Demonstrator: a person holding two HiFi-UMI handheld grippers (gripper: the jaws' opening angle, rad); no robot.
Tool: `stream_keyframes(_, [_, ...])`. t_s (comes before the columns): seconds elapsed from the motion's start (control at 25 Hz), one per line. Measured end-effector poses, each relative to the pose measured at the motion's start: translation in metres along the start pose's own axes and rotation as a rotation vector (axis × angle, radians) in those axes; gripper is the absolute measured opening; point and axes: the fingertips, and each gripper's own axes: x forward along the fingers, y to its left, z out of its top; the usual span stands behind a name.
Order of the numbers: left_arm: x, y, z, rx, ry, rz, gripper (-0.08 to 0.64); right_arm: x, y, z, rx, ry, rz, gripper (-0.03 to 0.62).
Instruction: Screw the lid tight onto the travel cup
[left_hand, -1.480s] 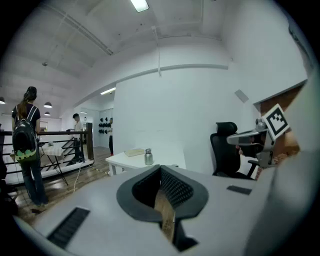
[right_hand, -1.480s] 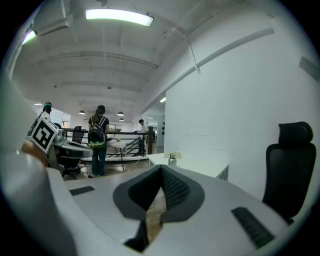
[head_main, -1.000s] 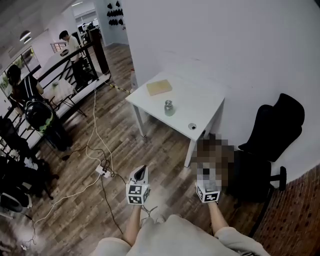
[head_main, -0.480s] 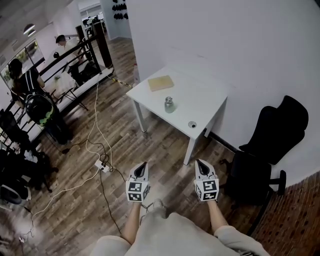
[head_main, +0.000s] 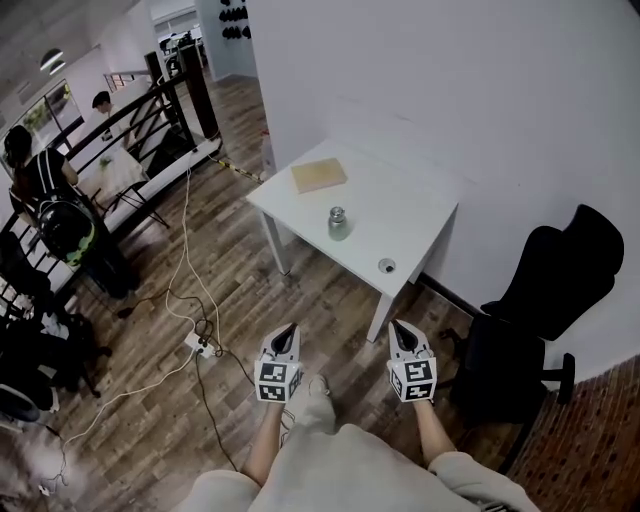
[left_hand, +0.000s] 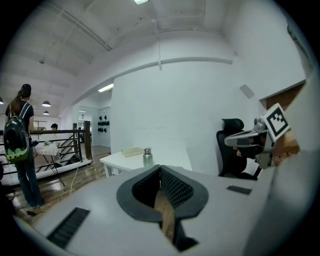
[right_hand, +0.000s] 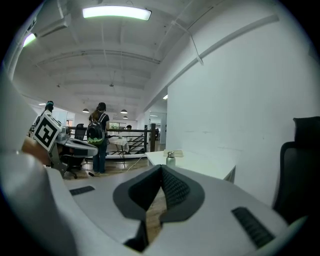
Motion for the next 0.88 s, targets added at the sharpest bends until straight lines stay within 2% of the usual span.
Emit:
stream_keyframes(0.52, [0.142,0.098,0.052,0.01,-0.007,-0.069,0.008,0.161,-0.029,0.047,0.012,0.015,-0.032,0.0])
stream_keyframes(0.88, [0.232,0.163,0.068,0.011,-0.002,-0.112,0.008,0.263,-0.042,0.064,0.007,0.037,-0.052,0.0])
